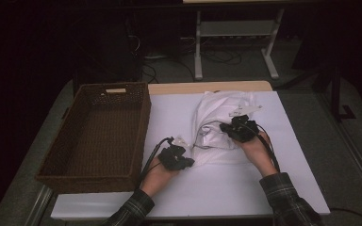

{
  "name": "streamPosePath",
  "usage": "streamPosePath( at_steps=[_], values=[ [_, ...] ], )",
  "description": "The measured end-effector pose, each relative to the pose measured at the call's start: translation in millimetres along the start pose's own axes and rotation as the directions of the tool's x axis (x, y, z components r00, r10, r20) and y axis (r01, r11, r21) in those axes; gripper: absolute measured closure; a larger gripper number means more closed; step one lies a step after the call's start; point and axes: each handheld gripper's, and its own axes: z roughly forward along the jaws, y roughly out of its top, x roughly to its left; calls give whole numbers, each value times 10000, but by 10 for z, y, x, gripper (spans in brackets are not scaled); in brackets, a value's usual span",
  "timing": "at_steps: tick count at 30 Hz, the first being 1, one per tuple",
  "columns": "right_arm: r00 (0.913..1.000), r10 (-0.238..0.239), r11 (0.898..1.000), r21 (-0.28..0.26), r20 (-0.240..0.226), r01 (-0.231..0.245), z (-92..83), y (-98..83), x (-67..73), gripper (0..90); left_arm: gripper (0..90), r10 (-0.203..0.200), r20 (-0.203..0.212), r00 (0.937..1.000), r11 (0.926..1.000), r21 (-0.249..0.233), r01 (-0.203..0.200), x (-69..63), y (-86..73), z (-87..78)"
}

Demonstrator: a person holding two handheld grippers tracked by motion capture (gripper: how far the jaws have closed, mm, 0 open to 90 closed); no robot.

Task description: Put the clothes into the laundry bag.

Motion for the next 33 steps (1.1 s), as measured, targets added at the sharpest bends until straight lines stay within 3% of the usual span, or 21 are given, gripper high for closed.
streamPosePath(
  at_steps=[2,8,19,26,33],
  values=[
    [10000,45,9992,396,-12,-44,92,-30,6,895,892,14,-5,10000,10000,-1,-14,-2,0,0],
    [10000,21,9958,918,-77,-14,224,-112,51,896,892,53,-23,10000,10000,46,-53,-3,1,-3],
    [9986,29,9975,708,534,-67,369,-160,73,897,894,44,-35,10000,10000,70,-44,-5,4,-4],
    [9960,278,9974,645,848,-333,425,-136,50,898,897,47,-101,9999,9999,97,-46,-21,10,-5],
    [9930,524,9957,699,1057,-600,472,-82,12,898,900,383,7,9993,9991,172,-383,-107,42,-3]
  ],
)
